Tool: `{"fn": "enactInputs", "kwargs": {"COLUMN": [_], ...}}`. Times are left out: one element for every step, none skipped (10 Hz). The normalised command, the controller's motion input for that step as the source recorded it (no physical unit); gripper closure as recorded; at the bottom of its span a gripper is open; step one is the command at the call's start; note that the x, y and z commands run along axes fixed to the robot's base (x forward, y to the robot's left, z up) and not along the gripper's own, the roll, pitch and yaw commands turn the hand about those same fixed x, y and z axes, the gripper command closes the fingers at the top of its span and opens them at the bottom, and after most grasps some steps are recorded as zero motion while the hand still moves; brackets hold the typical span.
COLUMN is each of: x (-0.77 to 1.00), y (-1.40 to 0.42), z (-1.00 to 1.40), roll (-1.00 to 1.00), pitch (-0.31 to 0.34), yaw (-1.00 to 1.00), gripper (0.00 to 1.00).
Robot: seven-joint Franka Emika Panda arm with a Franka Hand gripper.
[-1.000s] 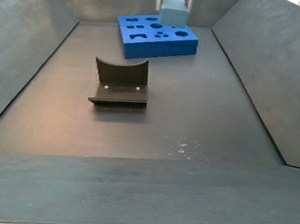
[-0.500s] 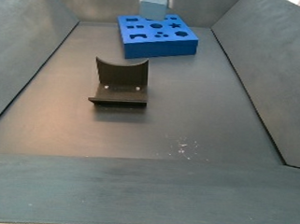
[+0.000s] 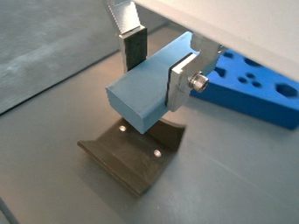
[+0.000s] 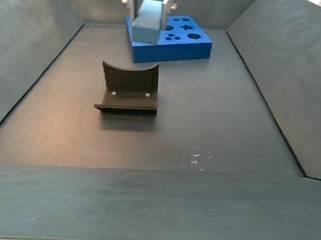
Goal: Pick up the rectangle object. Move up. Place the rectangle object on the fixture. Regrasp the rectangle object. Move to above the board. Insert the rectangle object.
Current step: Place the rectangle object on the fixture.
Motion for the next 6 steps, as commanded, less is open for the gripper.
{"fn": "enactInputs", "kwargs": {"x": [0.53, 0.44, 0.34, 0.28, 0.21, 0.13], "y": [0.07, 0.06, 0.06, 0.06, 0.05, 0.06], "z": [-0.04, -0.02, -0.02, -0.02, -0.02, -0.01], "roll": [-1.0, -1.0, -1.0, -1.0, -1.0, -1.0], "pitch": [0.156, 0.189, 0.233, 0.264, 0.299, 0.349], "yaw": [0.33, 0.29, 0.24, 0.2, 0.15, 0.08], "gripper": [1.0, 1.0, 1.0, 1.0, 1.0, 1.0]}}
